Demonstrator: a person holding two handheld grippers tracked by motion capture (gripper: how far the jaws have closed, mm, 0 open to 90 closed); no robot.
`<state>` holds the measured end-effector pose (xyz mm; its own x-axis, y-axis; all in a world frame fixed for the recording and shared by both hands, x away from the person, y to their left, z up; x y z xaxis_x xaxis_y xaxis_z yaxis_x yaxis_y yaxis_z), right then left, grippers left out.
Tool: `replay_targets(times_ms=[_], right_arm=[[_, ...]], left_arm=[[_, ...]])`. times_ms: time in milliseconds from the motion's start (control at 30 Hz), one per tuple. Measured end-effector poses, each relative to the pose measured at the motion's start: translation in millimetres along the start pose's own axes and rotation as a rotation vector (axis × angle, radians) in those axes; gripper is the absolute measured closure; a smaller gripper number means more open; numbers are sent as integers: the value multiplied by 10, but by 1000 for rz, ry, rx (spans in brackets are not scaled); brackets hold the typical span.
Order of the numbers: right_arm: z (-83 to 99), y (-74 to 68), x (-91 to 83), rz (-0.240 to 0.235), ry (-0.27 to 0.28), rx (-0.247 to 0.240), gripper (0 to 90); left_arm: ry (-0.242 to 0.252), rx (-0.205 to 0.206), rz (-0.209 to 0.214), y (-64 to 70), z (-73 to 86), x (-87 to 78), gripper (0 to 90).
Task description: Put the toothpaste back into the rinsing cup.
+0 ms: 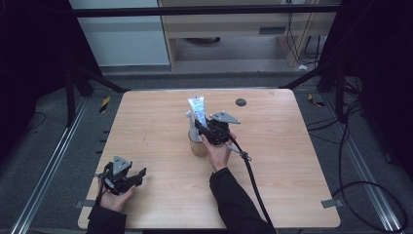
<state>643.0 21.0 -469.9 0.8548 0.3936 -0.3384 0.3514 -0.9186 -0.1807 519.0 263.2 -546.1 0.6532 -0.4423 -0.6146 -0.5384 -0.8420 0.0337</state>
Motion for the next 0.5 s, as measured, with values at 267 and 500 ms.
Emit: replay_targets(times_ms=[267,500], right_arm=[[57,-21,-16,-2,-11,-28,625],[66,-22,-55,0,-19,-57,607]], left_arm=[[0,0,1,1,0,-1,372],[-2,1,0,0,3,0,372]])
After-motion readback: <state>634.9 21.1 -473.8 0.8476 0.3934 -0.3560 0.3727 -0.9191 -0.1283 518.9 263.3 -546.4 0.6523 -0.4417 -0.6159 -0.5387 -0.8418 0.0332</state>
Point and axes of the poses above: each handheld gripper's, and its own axes: x roughly forward along the jaws, z roughly out of its underside, y roughly to its right, the point moved 10 cm from there along x, roughly forward along the jaws, and after that the axes turned 11 degrees about z, right-handed, at the moved point
